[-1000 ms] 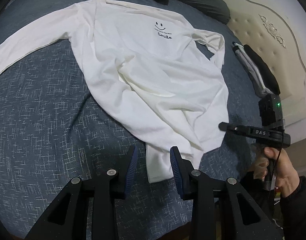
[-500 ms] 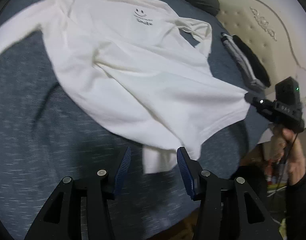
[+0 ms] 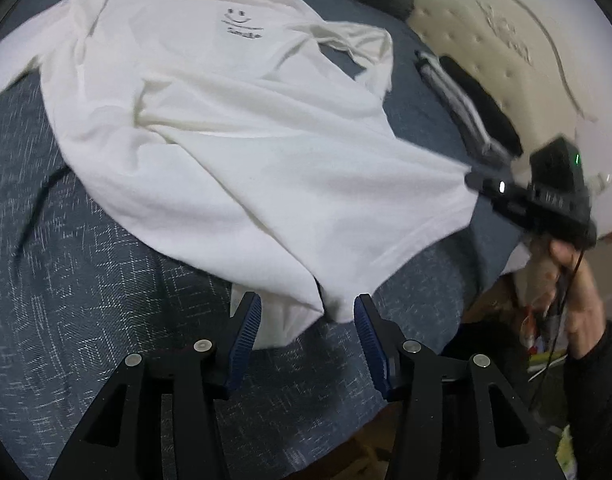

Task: Fold clothes

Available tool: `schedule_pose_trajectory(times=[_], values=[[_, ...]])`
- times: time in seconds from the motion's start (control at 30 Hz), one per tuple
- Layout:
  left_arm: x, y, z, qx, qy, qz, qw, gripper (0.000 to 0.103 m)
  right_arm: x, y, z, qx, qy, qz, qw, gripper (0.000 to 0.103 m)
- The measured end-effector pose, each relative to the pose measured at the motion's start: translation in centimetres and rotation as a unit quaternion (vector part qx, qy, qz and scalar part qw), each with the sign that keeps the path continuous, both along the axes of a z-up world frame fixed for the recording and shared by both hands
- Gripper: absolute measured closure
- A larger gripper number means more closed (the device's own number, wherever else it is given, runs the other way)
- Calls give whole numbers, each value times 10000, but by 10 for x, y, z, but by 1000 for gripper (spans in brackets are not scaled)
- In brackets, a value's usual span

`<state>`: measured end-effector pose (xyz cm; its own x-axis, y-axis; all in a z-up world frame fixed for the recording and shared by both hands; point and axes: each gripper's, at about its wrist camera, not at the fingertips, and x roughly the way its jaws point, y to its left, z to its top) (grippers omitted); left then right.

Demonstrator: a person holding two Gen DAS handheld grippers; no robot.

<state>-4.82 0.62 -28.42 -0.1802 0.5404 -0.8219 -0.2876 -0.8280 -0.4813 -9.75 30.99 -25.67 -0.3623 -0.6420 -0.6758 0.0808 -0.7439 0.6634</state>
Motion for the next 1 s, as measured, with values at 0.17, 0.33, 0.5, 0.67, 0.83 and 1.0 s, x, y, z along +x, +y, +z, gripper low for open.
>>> schedule_pose_trajectory(times=[0.17, 0.33, 0.5, 0.67, 0.83, 1.0], values=[[-1, 16, -10, -449, 60, -331, 9984, 74, 0, -2, 2, -20, -2, -24, 10000, 100], [-1, 15, -11, -502, 97, -438, 9977, 99, 2, -2, 8, -17, 45, 2, 10000, 100], [3, -15, 41, -442, 577, -325, 9968, 99, 2, -2, 25, -20, 181, 21, 9998, 100], [8, -72, 95, -468, 916, 22, 9947, 99, 1, -6, 50, 2, 355, 118, 9993, 100], [20, -137, 129, -532, 1089, 568, 9910, 99, 4, -19, 67, 218, 527, 312, 9979, 100], [25, -169, 112, -608, 896, 945, 9896, 99, -3, -35, 41, 461, 208, 380, 9980, 100]])
